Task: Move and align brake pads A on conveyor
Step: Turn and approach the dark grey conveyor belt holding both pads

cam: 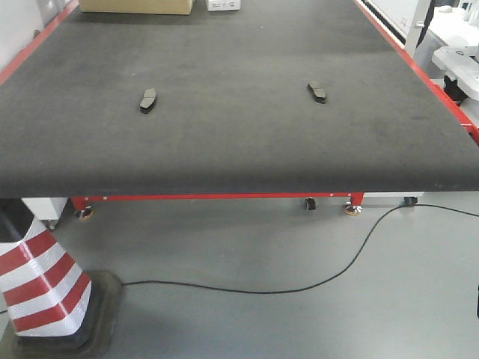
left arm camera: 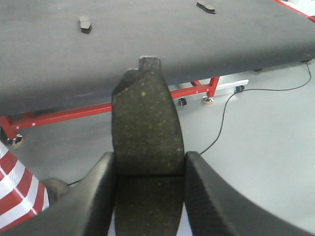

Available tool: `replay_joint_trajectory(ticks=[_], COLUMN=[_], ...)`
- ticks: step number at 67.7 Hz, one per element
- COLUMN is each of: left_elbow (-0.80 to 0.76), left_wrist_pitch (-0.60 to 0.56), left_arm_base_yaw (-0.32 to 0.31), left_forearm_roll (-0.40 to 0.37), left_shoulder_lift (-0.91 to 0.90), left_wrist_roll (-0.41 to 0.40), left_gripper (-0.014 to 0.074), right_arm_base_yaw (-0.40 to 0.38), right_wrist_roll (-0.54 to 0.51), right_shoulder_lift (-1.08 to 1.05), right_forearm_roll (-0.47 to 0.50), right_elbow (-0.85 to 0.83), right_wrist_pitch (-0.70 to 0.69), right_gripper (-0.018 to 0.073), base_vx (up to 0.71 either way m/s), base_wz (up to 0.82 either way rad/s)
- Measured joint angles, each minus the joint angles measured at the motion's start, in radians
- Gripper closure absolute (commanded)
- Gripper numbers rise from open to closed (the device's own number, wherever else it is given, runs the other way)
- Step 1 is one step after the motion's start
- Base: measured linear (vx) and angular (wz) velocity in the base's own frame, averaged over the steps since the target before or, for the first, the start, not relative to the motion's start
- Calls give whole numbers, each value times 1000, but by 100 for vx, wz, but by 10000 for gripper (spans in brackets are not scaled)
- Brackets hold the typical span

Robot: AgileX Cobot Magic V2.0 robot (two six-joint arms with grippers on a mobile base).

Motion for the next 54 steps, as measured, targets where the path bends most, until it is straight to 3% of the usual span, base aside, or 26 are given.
replay_joint_trajectory(ticks=[54], left_elbow=[0], left_wrist_pitch=[0], left_arm_base_yaw=[0], left_forearm_roll=[-1], left_shoulder_lift=[0], left_wrist_roll=[1], left_gripper=[602], right_arm_base_yaw=[0], right_wrist_roll=[0], right_shoulder_lift=[0], right_forearm_roll=[0], right_elbow=[0], right_wrist_pitch=[0], right_gripper=[564], base_vx=[26], base_wz=[-1])
